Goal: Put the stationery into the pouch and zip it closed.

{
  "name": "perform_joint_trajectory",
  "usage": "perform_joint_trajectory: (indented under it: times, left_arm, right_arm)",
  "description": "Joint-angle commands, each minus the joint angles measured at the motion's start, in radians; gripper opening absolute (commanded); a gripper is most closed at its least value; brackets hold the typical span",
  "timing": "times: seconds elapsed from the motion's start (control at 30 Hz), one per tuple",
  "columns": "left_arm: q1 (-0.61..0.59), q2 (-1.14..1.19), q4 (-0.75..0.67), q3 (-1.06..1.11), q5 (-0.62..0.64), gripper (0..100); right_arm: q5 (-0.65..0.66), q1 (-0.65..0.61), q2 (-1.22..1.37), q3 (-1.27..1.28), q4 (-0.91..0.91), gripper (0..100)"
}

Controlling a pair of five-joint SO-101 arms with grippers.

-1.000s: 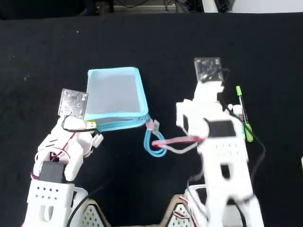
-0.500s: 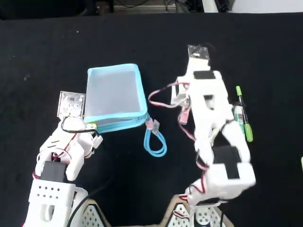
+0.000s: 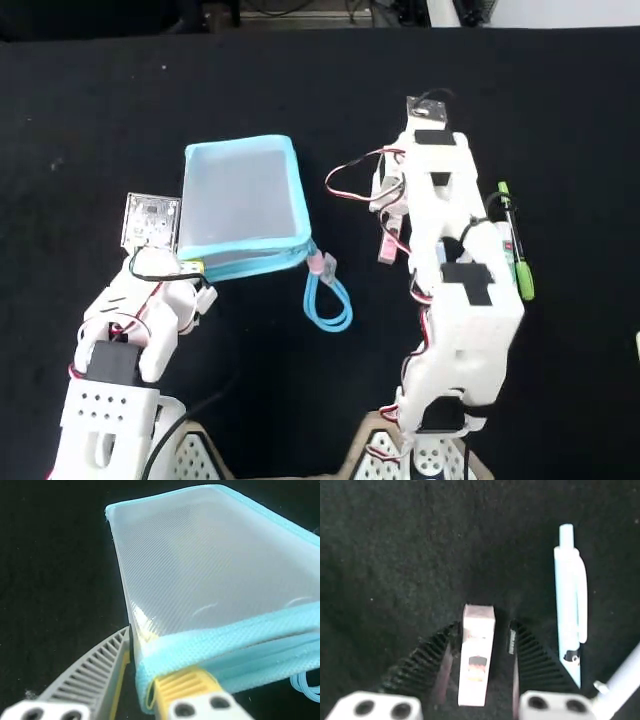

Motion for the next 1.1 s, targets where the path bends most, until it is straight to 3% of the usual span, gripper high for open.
perform_joint_trajectory:
  times: [0.0, 0.07, 0.13, 0.37, 0.5, 0.8, 1.07]
  left_arm:
    - [-0.001, 0.005, 0.0, -0.001, 0.009, 3]
    - [-0.001, 0.005, 0.0, -0.001, 0.009, 3]
    - [-0.001, 0.005, 0.0, -0.001, 0.008, 3]
    - [-0.001, 0.005, 0.0, 0.001, 0.008, 3]
    - [-0.001, 0.005, 0.0, 0.001, 0.008, 3]
    - [-0.001, 0.005, 0.002, 0.001, 0.008, 3]
    - [-0.001, 0.005, 0.002, 0.001, 0.008, 3]
  right_arm:
    - [-0.008, 0.006, 0.005, -0.084, 0.034, 15.1]
    - [-0.002, 0.005, 0.015, -0.114, 0.077, 10.9]
    - [0.005, 0.005, 0.019, -0.151, 0.114, 0.6]
    - [0.078, 0.003, -0.025, -0.197, 0.267, 1.1]
    - [0.129, -0.018, -0.139, -0.09, 0.307, 1.1]
    - [0.13, -0.094, -0.588, 0.562, -0.058, 1.1]
    - [0.227, -0.086, -0.638, 0.731, -0.1, 1.3]
